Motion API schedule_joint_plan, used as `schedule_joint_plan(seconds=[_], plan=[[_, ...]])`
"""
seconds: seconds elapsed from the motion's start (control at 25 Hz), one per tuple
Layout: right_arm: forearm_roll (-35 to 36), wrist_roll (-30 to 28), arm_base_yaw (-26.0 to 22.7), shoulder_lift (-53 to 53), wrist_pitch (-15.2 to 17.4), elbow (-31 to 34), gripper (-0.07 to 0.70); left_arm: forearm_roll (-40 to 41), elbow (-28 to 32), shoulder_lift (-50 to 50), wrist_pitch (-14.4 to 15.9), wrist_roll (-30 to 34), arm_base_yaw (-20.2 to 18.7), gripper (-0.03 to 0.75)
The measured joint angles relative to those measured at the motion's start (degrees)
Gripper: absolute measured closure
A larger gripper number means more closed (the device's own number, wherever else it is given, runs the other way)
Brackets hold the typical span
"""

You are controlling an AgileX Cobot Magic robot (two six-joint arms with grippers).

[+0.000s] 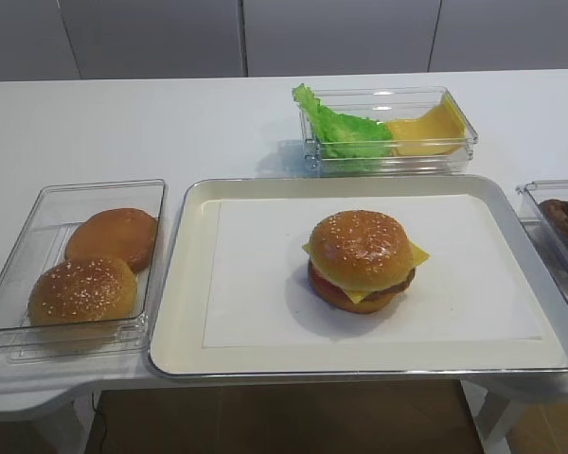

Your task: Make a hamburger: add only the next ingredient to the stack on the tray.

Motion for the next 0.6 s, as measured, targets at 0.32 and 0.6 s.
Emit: schedule_joint_plan(seconds=[0.32,0.6], plan=[[0.00,0.00,0.00,0.00,0.00,0.00,0.244,0.13,7.98,-8.45,0.49,-0.36,0.00,0.267],[0.00,0.00,0.00,0.00,0.00,0.00,0.244,0.13,17.57,-22.36,0.74,-0.39,0.00,0.267]])
